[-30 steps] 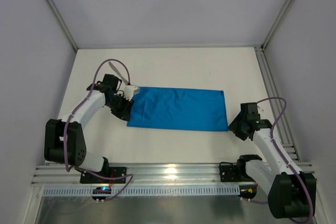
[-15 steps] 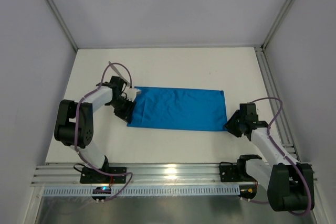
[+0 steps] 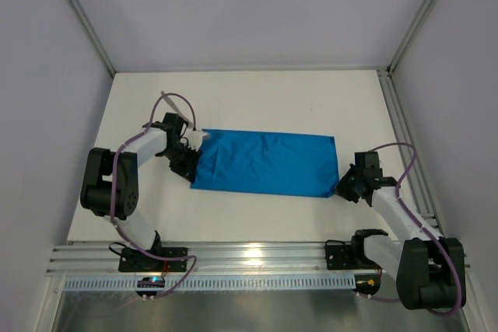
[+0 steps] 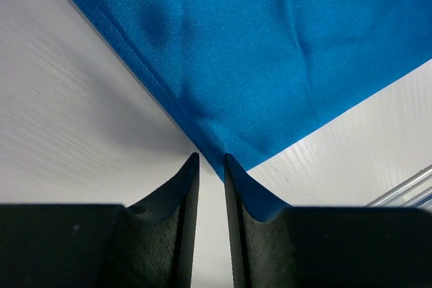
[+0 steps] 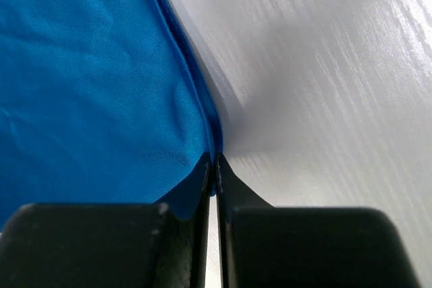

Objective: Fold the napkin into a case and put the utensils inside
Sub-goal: Pick up the rectangle-folded napkin from the center of the board, then fold the rectangle-folded napkin at the center of the board.

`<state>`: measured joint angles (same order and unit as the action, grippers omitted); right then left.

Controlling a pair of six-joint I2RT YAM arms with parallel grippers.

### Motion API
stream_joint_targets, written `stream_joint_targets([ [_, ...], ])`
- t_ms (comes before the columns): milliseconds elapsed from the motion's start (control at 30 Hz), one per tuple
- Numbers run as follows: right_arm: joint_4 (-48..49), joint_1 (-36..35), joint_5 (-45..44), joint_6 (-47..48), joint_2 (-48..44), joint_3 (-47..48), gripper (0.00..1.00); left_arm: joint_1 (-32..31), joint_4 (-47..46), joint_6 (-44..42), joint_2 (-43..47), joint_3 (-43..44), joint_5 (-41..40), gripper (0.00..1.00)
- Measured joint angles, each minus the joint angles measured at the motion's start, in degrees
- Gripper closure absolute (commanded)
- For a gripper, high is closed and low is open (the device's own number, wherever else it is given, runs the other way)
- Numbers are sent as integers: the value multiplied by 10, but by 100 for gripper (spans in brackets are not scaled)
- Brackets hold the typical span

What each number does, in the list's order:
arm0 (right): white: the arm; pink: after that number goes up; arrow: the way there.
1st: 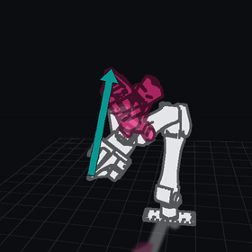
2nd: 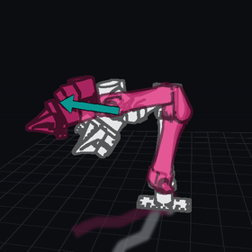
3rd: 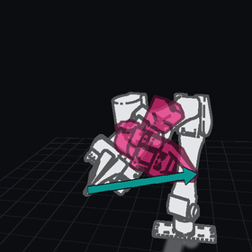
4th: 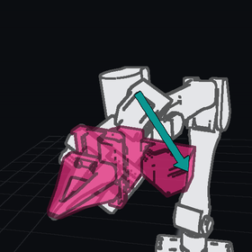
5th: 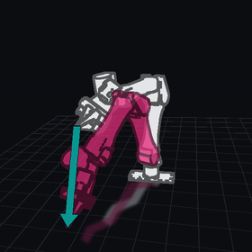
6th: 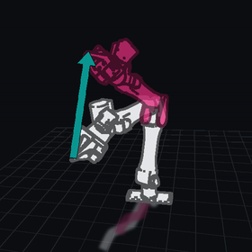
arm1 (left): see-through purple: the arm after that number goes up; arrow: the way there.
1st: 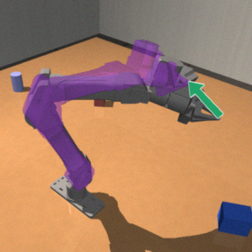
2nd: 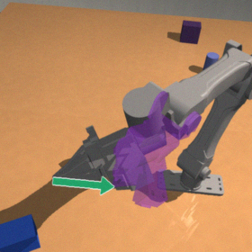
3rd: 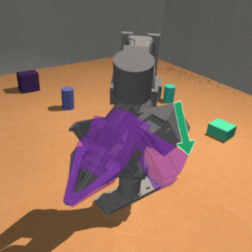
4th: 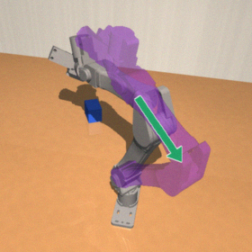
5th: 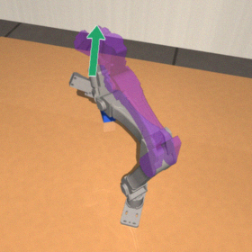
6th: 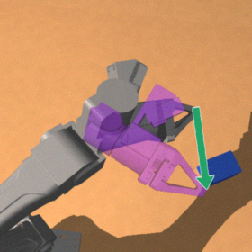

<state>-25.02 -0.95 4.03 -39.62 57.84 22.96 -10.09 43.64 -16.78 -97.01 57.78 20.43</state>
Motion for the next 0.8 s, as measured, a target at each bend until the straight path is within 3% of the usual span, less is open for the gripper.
stream_joint_targets([
  [200, -51, -6, -23, 36, 7, 53, 96, 7, 23, -3, 4, 11, 30, 75],
  [300, -81, -46, -56, 52, 37, 109, 96, 14, 31, -3, 9, 23, 44, 75],
  [533, -127, -237, -141, 58, 186, 294, 96, 29, 37, -1, -9, 30, 65, 76],
  [800, -144, -445, -176, 64, 460, 558, 96, 32, 37, 1, -28, 30, 66, 76],
])
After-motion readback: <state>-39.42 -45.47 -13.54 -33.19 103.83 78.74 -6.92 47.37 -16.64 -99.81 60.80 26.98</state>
